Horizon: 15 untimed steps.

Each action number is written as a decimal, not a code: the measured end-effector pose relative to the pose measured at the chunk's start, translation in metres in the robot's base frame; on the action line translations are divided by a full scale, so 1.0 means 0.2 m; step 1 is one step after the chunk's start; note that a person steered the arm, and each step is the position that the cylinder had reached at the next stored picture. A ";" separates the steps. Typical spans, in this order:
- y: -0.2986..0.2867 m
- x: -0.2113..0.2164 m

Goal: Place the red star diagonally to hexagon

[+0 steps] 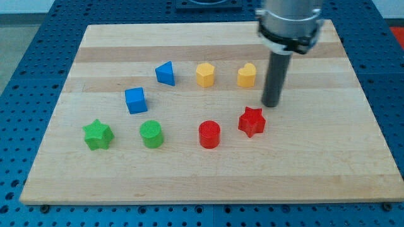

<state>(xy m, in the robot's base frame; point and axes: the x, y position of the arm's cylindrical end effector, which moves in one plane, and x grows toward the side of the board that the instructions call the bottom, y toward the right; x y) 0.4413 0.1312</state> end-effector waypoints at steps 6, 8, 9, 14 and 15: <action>-0.11 0.39; -0.11 0.27; -0.07 0.31; -0.07 0.63; -0.07 0.57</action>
<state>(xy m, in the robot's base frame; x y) 0.5554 0.1165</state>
